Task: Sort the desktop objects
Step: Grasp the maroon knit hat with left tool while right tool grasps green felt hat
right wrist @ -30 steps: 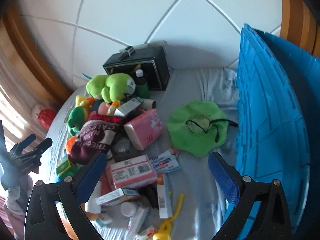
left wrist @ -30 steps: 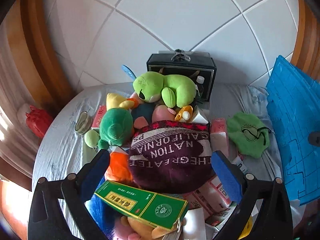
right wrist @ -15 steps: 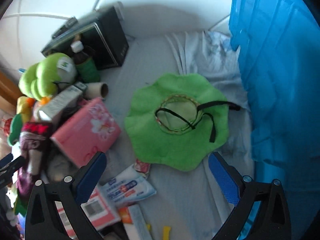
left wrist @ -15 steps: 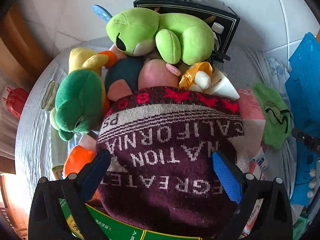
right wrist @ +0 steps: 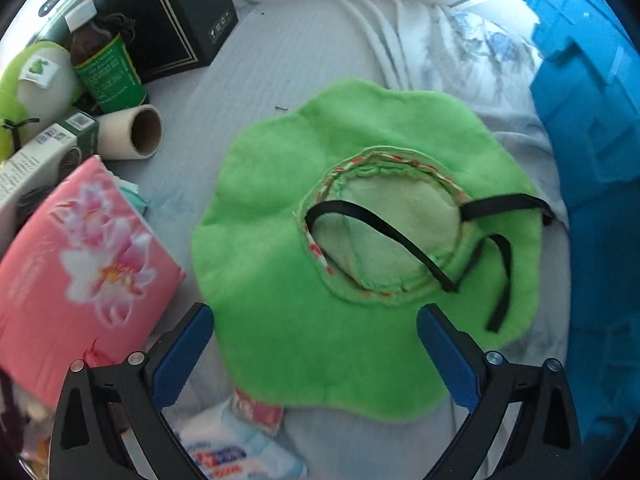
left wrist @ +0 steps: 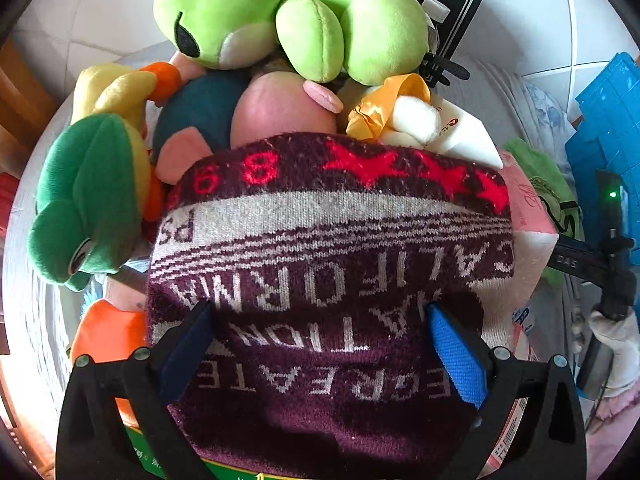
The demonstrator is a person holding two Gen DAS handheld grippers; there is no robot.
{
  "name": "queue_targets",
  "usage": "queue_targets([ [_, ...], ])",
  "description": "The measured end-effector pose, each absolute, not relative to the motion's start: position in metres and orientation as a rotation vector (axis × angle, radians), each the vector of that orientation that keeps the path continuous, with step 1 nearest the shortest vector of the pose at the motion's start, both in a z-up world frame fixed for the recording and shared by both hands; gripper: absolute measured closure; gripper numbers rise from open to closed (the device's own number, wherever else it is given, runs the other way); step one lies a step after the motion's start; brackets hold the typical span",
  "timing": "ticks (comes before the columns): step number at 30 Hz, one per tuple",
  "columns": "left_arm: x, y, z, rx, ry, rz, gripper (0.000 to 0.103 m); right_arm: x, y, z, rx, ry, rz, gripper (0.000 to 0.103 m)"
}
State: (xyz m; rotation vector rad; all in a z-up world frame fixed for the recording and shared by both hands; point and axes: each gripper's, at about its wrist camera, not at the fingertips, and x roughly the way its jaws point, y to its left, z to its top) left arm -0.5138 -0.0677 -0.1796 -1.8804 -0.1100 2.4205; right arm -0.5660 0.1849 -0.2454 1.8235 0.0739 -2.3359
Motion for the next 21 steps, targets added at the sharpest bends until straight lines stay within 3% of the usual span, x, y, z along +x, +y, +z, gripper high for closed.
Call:
queue_targets([
  [7,-0.513,-0.069,-0.178,-1.875,-0.086,2.427,0.000,-0.571,0.178,-0.258,1.772,0.147,-2.366,0.000],
  [9,-0.509,-0.068,-0.176,-1.857,-0.079,2.451,0.002,-0.568,0.178,-0.259,1.775,0.181,-2.367,0.005],
  [10,-0.507,-0.068,-0.175,-1.845,-0.075,2.464,0.003,-0.566,0.178,-0.257,1.772,0.205,-2.379,0.016],
  [11,-0.505,-0.068,-0.173,-1.832,-0.071,2.477,0.007,-0.562,0.179,-0.253,1.761,0.210,-2.388,0.039],
  [12,-0.503,-0.068,-0.170,-1.816,-0.067,2.488,0.012,-0.559,0.180,-0.249,1.752,0.200,-2.393,0.055],
  [13,-0.501,-0.068,-0.168,-1.799,-0.058,2.499,0.014,-0.556,0.182,-0.245,1.750,0.197,-2.399,0.062],
  [16,-0.494,-0.069,-0.155,-1.746,-0.054,2.531,0.041,-0.544,0.186,-0.227,1.711,0.203,-2.418,0.066],
  [18,-0.488,-0.074,-0.141,-1.688,-0.091,2.535,0.081,-0.535,0.185,-0.207,1.650,0.176,-2.449,0.066],
  [21,-0.481,-0.087,-0.122,-1.640,-0.145,2.554,0.084,-0.519,0.185,-0.167,1.543,0.140,-2.494,0.067],
])
